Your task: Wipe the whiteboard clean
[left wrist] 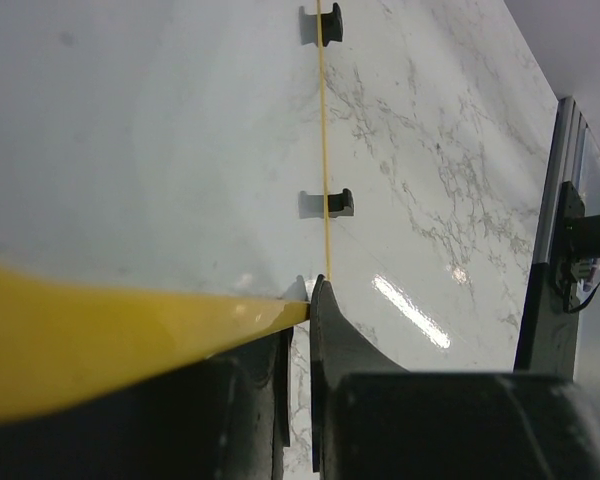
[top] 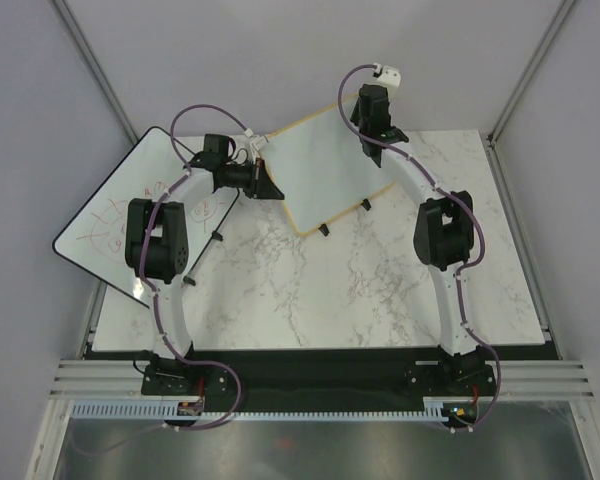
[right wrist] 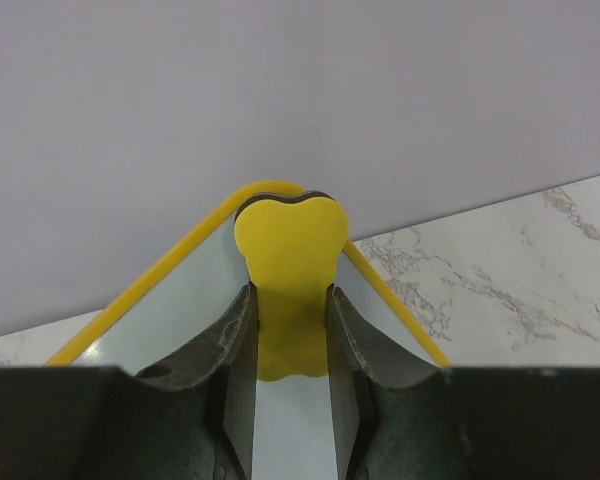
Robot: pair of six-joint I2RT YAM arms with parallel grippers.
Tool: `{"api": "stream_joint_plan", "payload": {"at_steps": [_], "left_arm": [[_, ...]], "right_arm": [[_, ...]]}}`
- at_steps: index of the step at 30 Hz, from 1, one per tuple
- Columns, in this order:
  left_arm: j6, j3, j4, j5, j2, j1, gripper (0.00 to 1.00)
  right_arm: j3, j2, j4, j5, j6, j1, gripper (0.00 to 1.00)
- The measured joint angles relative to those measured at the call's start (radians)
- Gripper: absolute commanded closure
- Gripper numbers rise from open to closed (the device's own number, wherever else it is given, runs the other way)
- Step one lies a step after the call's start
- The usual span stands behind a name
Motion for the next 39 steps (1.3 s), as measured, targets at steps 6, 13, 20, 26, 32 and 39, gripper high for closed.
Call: {"api": "stream_joint_plan", "payload": {"at_steps": [6,13,20,26,32,39], "left_arm": [[-0.002,-0.002,0.0,0.0,-0.001,0.0,0.98],[-0.013,-0.003,0.0,0.008,-0.001,0.001,0.98],[-0.014,-0.003,0.005,0.011,-0.001,0.001,0.98],[-0.013,-0.003,0.006,0.005,-0.001,0.001,0.98],[0.003,-0.005,0.006,0.0,-0.003,-0.001,0.98],[0.002,-0.006,0.0,0.0,-0.005,0.0,0.98]], "right_arm": [[-0.1,-0.026,0.042,-0.004,-0.008,-0.002,1.0],[-0.558,-0.189,0.148,0.046,-0.003,-0.01,1.0],[-0.621,-0.207,0.15,0.079,-0.014,-0.013,1.0],[-0.259,-0.083,0.081,0.038,-0.045,-0.015,1.0],[0.013,0.009,0.101,-0.072,-0.044,-0.008,1.0],[-0.032,0.01,0.128,-0.121,-0.041,-0.003,1.0]]}}
